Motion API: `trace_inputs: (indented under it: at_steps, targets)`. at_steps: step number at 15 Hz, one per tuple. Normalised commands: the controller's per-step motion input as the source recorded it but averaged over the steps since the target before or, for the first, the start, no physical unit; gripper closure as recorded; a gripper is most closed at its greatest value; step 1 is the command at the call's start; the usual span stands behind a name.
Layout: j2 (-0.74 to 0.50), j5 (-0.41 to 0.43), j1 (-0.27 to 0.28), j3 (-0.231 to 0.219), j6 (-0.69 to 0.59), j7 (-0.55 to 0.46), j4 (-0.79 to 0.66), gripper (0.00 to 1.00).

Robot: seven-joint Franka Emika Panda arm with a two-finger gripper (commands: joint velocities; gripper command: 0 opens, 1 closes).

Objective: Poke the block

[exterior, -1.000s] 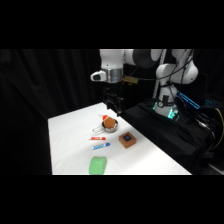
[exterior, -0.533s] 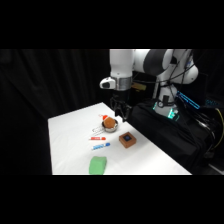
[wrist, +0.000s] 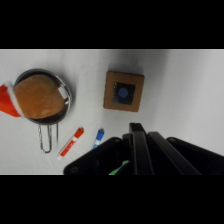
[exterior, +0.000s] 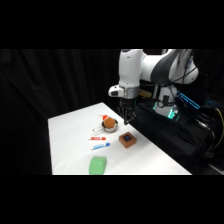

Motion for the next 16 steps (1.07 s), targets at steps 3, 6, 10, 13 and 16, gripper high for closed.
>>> trace_inputs:
  at_steps: [3,6,10,13,16]
  targets:
    - [-0.03,-0.023,0.027,0.039,0.38,0.10,-0.27,1.00]
    - [0.05,-0.064,0.018,0.039,0.37,0.13,-0.18,1.00]
    - [0.20,-0.132,0.001,0.017,0.39,0.15,-0.05,1.00]
    - [0.29,-0.184,0.008,-0.027,0.32,0.16,0.05,1.00]
    - [0.31,-0.199,0.049,-0.079,0.27,0.16,0.10,1.00]
